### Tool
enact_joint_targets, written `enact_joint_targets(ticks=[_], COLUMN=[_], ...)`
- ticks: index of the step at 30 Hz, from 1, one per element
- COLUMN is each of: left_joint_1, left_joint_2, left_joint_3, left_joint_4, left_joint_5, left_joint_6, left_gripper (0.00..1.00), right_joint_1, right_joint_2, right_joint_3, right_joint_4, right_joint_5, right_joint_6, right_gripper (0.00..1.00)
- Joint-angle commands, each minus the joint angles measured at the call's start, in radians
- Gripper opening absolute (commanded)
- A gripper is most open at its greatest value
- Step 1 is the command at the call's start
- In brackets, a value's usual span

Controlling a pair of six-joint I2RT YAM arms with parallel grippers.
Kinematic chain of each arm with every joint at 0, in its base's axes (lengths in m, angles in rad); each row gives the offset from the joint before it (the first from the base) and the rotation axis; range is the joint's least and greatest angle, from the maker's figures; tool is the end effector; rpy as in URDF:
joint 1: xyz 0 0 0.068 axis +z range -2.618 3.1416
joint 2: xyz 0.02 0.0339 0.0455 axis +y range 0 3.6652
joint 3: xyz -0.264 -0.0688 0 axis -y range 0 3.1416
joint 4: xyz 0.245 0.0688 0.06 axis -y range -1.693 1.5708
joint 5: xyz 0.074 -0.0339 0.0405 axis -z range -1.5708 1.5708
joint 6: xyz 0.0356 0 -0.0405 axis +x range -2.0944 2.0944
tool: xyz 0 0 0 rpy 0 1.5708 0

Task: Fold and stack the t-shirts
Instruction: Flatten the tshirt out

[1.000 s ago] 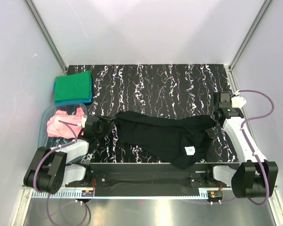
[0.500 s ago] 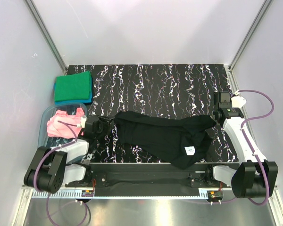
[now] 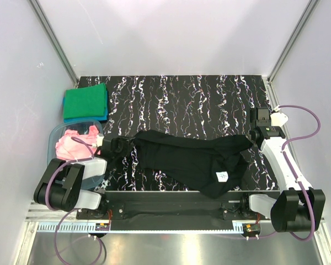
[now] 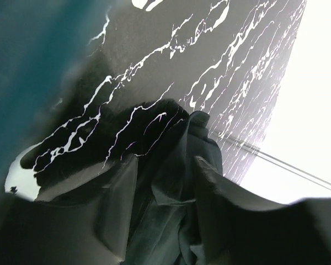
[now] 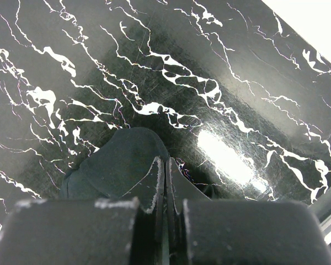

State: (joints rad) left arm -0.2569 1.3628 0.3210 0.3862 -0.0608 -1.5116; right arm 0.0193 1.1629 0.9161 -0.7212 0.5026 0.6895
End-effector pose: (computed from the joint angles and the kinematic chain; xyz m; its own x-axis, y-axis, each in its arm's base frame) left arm 0.2208 -0.0558 0.1238 -0.2416 -0.9668 -0.0839 -0.5763 0.2125 -0.7891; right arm 0.2274 -0.0128 0.2675 -0.4725 0.5485 -0.6899 0.7216 0.6902 0.0545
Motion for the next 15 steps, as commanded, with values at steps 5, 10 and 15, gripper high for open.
enact_joint_targets(ticks=[5,10,15], left_joint_1=[-0.001,0.001,0.004], left_joint_2=[-0.007,-0.103,-0.240], left_joint_3=[0.038,0.128,0.329], left_joint_4=[0.007,-0.121,-0.363], left_joint_5=[0.000,-0.011,-0.014], left_joint_6=[0.027,0.100,0.252], left_gripper=[0.24,0.00,0.00], right_joint_1=[-0.002,-0.002,-0.002], right_joint_2=[0.006,0.003,-0.026], right_joint_3=[0.026,0.062,0.253], right_joint_4=[0.040,0.020,0.000], right_joint_5=[-0.006,-0.027,-0.030], right_joint_6=[-0.002,0.007,-0.024], right_gripper=[0.00,0.00,0.00])
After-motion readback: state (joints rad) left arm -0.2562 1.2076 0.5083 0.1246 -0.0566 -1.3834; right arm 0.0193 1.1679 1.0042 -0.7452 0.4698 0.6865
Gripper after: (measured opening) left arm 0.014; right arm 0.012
